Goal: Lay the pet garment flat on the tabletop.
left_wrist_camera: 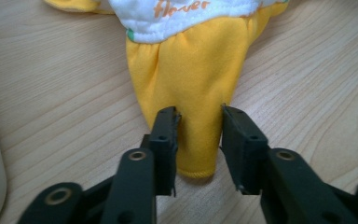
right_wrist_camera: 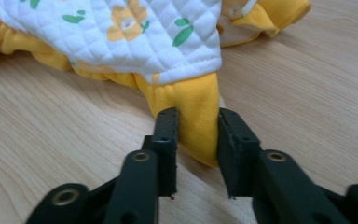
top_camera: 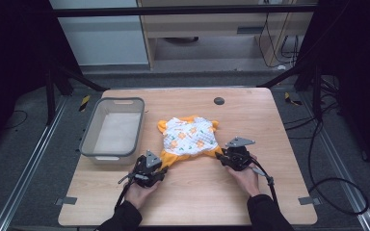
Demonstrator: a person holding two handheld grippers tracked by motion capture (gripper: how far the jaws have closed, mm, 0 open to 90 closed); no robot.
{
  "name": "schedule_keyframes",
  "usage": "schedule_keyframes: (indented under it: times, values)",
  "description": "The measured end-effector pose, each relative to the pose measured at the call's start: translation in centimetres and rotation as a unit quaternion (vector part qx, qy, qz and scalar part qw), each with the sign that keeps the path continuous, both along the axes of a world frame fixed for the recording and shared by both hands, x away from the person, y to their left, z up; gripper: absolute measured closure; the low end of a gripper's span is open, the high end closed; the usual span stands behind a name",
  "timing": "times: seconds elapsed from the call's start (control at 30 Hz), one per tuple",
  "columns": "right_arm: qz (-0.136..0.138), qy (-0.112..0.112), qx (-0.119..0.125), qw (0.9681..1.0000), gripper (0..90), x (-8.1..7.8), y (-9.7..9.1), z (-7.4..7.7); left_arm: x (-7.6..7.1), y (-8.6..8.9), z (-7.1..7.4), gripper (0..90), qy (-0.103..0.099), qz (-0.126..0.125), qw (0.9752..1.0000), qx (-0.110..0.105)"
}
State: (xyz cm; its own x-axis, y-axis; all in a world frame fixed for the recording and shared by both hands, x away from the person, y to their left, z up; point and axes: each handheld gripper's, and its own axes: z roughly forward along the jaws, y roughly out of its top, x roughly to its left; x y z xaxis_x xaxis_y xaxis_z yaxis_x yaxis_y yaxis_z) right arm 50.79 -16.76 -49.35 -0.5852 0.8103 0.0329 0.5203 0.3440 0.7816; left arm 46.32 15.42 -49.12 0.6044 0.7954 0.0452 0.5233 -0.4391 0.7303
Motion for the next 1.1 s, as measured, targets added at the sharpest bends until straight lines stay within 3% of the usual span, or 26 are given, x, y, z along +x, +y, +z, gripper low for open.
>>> schedule_keyframes:
  times: [0.13,0.2,0.3,0.5,0.57,0.7,0.93,1.1]
  values:
    - [0.008,0.006,-0.001,0.9999,81.9,-0.1,-0.1,0.2,-0.1,0.0,0.3,83.5,0.001,-0.007,0.9999,-0.009]
    - [0.009,0.006,0.004,0.9999,84.4,-0.2,-0.1,0.4,-0.2,0.0,0.6,85.8,-0.002,-0.01,0.9999,-0.011]
    - [0.017,0.003,0.013,0.9998,85.6,-0.6,-0.2,0.9,-0.5,0.0,1.1,86.5,-0.005,-0.015,0.9998,-0.014]
    - [0.03,-0.008,0.028,0.9991,86.2,-1.7,-0.6,2.1,-1.4,0.5,3.1,86.8,-0.02,-0.027,0.9984,-0.044]
    - [0.036,-0.015,0.035,0.9986,86.3,-2.4,-1.0,2.9,-2.0,0.7,4.0,86.8,-0.03,-0.034,0.9972,-0.059]
    - [0.046,-0.019,0.05,0.9975,86.3,-3.6,-1.4,3.7,-3.0,1.1,5.3,86.8,-0.042,-0.043,0.9958,-0.069]
    - [0.064,-0.025,0.072,0.995,86.4,-6.0,-2.3,5.7,-4.9,1.4,6.6,86.7,-0.045,-0.061,0.994,-0.079]
    - [0.076,-0.013,0.088,0.9932,86.3,-8.1,-3.1,6.4,-6.2,1.7,7.0,86.6,-0.037,-0.074,0.9924,-0.091]
